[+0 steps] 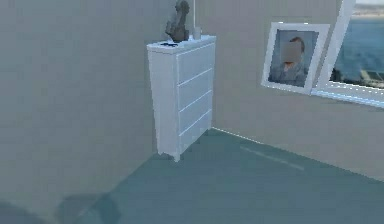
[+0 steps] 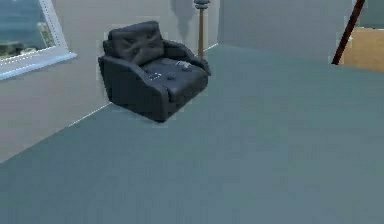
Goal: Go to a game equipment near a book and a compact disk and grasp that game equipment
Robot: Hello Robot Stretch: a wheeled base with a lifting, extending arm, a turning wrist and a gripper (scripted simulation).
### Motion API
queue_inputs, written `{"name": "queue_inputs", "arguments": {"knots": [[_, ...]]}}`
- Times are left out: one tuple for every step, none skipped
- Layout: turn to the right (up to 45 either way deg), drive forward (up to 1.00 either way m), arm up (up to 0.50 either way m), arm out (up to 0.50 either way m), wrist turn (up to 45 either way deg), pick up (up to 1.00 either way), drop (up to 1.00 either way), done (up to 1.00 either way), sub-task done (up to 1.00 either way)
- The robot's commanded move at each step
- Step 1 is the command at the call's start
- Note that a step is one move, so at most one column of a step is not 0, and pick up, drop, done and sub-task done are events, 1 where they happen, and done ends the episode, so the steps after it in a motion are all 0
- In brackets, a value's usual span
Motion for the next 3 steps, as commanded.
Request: {"name": "queue_inputs", "arguments": {"knots": [[45.0,0.00,0.00,0.00,0.0,0.00,0.00,0.00,0.00],[45.0,0.00,0.00,0.00,0.0,0.00,0.00,0.00,0.00],[30.0,0.00,0.00,0.00,0.0,0.00,0.00,0.00,0.00]]}}
